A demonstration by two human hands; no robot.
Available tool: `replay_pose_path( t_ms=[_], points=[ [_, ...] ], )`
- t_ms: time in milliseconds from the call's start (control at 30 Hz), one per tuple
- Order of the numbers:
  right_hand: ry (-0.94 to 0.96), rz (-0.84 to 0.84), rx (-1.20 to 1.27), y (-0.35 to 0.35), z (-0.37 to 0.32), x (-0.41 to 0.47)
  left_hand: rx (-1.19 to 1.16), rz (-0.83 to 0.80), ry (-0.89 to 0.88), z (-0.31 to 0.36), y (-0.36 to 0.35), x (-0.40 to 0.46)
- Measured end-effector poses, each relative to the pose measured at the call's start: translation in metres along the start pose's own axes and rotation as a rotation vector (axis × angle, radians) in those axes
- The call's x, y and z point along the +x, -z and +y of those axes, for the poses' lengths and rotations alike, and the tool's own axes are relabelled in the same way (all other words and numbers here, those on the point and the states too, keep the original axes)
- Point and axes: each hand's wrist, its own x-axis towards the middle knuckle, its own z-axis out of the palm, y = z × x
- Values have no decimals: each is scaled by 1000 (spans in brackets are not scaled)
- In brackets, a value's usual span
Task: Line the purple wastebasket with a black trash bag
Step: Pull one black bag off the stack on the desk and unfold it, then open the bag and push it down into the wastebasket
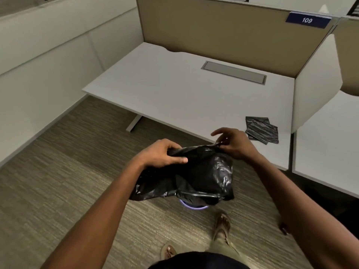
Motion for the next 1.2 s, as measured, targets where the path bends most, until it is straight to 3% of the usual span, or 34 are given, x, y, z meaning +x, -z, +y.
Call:
replay_pose_path(
  t_ms=[100, 133, 233, 367, 433, 500, 567, 667, 733, 833, 933, 1033, 1133, 1200],
  points=[
    [-24, -98, 162, 7, -9, -9, -147, 259, 64, -13, -16, 7],
    [-56, -33, 281, 6, -11, -19, -238, 335, 96, -17, -23, 9],
    [-256, 389, 449, -17, -14, -55, -451, 562, 180, -26, -47, 13],
    [-572, 666, 610, -74, -5, -103, -565, 912, 235, -28, -80, 11],
    [-619, 709, 846, -94, -7, -124, -587, 1000, 274, -26, -96, 7],
    [-584, 619, 1002, -103, -7, -138, -622, 1039, 308, -26, -110, 5],
    [-471, 467, 832, -101, -1, -143, -647, 1080, 342, -28, -124, 6],
    [-225, 242, 164, -92, 31, -140, -649, 1097, 391, -34, -139, 11],
    [-87, 150, -91, -89, 56, -131, -619, 1057, 428, -38, -147, 17],
    [-135, 175, -31, -90, 91, -112, -543, 938, 449, -48, -158, 27],
    [-381, 380, 281, -89, 119, -89, -479, 856, 468, -57, -164, 36],
    [-468, 546, 411, -76, 141, -72, -439, 873, 449, -60, -168, 41],
    [-318, 605, 212, -54, 156, -64, -424, 936, 382, -65, -168, 43],
    [-173, 550, 12, -42, 166, -63, -388, 976, 353, -72, -168, 44]
  ],
)
